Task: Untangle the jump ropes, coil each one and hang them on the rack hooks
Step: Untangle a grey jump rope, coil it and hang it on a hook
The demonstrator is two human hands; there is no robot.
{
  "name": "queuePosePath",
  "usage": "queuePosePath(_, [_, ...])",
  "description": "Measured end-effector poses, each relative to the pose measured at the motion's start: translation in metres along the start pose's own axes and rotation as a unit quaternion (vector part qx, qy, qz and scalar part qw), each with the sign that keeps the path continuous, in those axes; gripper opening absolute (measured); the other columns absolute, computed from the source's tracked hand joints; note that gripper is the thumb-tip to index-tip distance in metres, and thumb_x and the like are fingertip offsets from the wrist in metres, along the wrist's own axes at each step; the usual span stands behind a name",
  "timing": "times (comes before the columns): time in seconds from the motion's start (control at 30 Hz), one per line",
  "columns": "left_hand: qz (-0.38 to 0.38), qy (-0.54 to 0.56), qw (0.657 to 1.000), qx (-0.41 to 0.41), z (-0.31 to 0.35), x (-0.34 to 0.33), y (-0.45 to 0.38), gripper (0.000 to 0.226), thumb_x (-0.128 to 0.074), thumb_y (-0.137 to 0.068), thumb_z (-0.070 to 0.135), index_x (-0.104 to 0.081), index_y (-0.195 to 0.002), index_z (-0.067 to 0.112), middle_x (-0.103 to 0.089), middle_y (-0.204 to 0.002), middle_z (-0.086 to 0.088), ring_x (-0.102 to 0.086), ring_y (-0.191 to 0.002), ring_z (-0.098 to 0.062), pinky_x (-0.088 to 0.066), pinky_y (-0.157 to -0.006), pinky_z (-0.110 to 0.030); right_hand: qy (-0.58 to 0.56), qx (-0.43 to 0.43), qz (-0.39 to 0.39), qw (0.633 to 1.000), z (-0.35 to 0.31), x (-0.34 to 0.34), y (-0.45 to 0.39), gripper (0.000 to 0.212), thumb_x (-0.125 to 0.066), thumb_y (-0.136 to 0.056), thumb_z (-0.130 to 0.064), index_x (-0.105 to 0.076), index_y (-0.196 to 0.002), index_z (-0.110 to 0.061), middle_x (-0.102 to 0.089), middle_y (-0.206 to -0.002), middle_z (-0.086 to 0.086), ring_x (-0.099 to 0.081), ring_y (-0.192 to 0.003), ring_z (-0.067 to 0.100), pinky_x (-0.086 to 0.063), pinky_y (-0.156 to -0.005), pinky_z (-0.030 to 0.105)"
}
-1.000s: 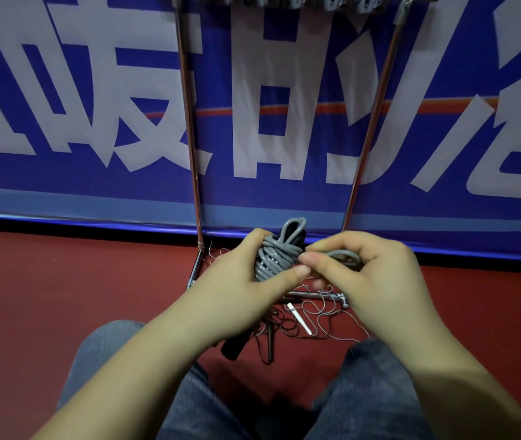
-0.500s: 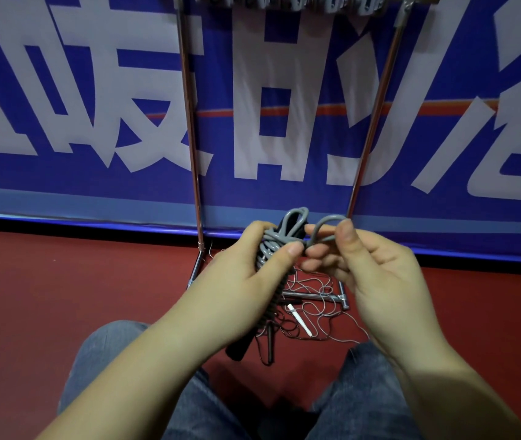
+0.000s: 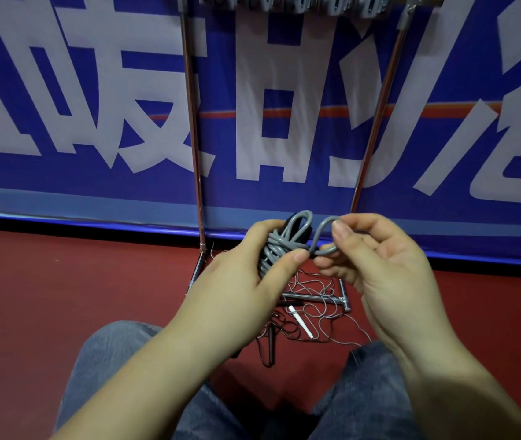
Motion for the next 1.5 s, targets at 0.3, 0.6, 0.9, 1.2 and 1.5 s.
queuePosePath(0.3, [0.01, -0.05, 0.999, -0.003, 0.005, -0.005, 0.003, 0.039, -0.039, -0.081, 0.065, -0.038, -0.118, 0.051, -0.056, -0.057, 0.012, -0.053, -0.057, -0.003, -0.034, -0.054, -0.015, 0.01, -0.029, 0.051, 0.998, 0.005, 0.004, -0.002, 0.016, -0.064, -0.081, -0.007, -0.058, -0.067, -0.01, -0.06, -0.05, 0.003, -0.057, -0.042, 0.011, -0.047, -0.043, 0.017])
queuePosePath(0.6, [0.018, -0.163, 0.984, -0.065, 0.018, -0.001, 0.004, 0.05, -0.031, -0.081, 0.066, -0.031, -0.128, 0.048, -0.063, -0.105, 0.017, -0.056, -0.095, -0.005, -0.034, -0.067, -0.018, 0.106, 0.006, 0.032, 0.994, -0.002, 0.0, -0.001, 0.013, -0.066, -0.08, -0.003, -0.063, -0.068, -0.006, -0.061, -0.049, 0.004, -0.058, -0.044, 0.011, -0.047, -0.045, 0.017])
queuePosePath(0.9, [0.047, -0.115, 0.976, -0.178, 0.024, 0.0, 0.006, 0.057, -0.036, -0.089, 0.048, -0.034, -0.144, 0.033, -0.04, -0.147, 0.016, -0.029, -0.132, 0.006, -0.027, -0.098, -0.007, 0.145, 0.036, 0.04, 0.988, -0.016, -0.002, -0.003, 0.012, -0.067, -0.08, -0.005, -0.066, -0.069, -0.01, -0.063, -0.051, 0.002, -0.061, -0.045, 0.008, -0.049, -0.047, 0.017])
queuePosePath(1.2, [0.022, -0.015, 0.98, -0.196, 0.031, 0.007, -0.001, 0.05, -0.046, -0.088, 0.043, -0.04, -0.137, 0.046, -0.046, -0.137, 0.027, -0.036, -0.128, 0.014, -0.03, -0.104, -0.01, 0.158, 0.092, 0.047, 0.982, -0.032, -0.006, 0.004, 0.011, -0.066, -0.081, -0.005, -0.069, -0.075, -0.013, -0.068, -0.059, -0.004, -0.062, -0.05, 0.005, -0.049, -0.053, 0.013])
queuePosePath(1.5, [-0.012, 0.179, 0.976, -0.124, 0.027, 0.018, 0.0, 0.043, -0.058, -0.087, 0.028, -0.054, -0.126, 0.045, -0.064, -0.118, 0.021, -0.059, -0.107, 0.004, -0.044, -0.101, -0.037, 0.099, 0.079, 0.016, 0.992, -0.032, -0.011, 0.008, 0.022, -0.062, -0.082, -0.002, -0.071, -0.087, -0.021, -0.073, -0.072, -0.006, -0.066, -0.06, 0.004, -0.052, -0.061, 0.013])
Point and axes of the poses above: each hand's wrist, its own y-axis away from the middle knuckle, its own x-axis out of the back of the hand, z = x × y, the point moved 6 cm from there along -y, towards the middle knuckle
